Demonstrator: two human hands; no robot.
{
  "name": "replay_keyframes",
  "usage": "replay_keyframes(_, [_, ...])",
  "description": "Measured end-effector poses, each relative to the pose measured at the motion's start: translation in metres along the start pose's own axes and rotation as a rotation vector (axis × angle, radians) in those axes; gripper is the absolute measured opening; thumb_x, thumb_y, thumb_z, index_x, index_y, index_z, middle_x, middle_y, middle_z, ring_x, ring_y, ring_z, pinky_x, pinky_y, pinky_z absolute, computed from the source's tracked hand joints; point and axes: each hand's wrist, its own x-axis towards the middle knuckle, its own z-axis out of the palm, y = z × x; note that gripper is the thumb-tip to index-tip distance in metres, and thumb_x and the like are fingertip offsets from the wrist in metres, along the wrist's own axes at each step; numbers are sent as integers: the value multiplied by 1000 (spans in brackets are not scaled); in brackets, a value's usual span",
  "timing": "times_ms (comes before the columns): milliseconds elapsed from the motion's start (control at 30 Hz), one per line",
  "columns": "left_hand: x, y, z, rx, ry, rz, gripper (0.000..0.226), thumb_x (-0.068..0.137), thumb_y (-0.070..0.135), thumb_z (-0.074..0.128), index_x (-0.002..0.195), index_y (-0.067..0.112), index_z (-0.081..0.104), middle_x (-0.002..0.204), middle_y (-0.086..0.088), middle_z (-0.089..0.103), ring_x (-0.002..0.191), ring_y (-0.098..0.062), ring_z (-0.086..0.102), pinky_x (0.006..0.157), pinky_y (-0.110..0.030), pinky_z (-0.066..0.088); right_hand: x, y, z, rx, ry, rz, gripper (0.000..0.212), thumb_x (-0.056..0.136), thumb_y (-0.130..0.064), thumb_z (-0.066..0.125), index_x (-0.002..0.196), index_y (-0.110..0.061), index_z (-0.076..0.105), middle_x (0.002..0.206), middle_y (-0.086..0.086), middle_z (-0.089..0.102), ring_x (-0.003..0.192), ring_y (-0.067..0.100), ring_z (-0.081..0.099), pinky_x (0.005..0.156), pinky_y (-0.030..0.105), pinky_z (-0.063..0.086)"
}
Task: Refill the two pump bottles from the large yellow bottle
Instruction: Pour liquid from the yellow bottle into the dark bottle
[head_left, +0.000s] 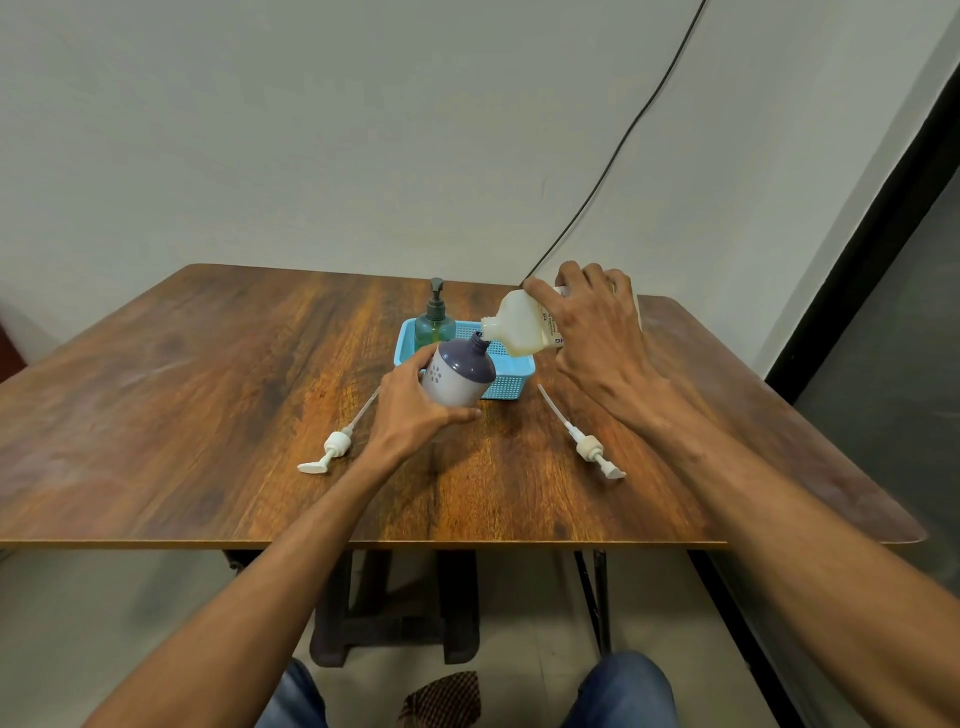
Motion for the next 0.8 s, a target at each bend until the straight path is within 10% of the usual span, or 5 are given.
replay_keyframes(800, [-1, 1, 0, -13, -3, 8, 89, 54, 27, 96, 134, 16, 56, 120, 1, 65, 101, -12, 60, 77, -15, 48, -1, 1, -7, -14, -21, -7, 74, 69, -10, 72, 137, -27, 46, 120, 10, 51, 106, 30, 48, 92, 46, 35])
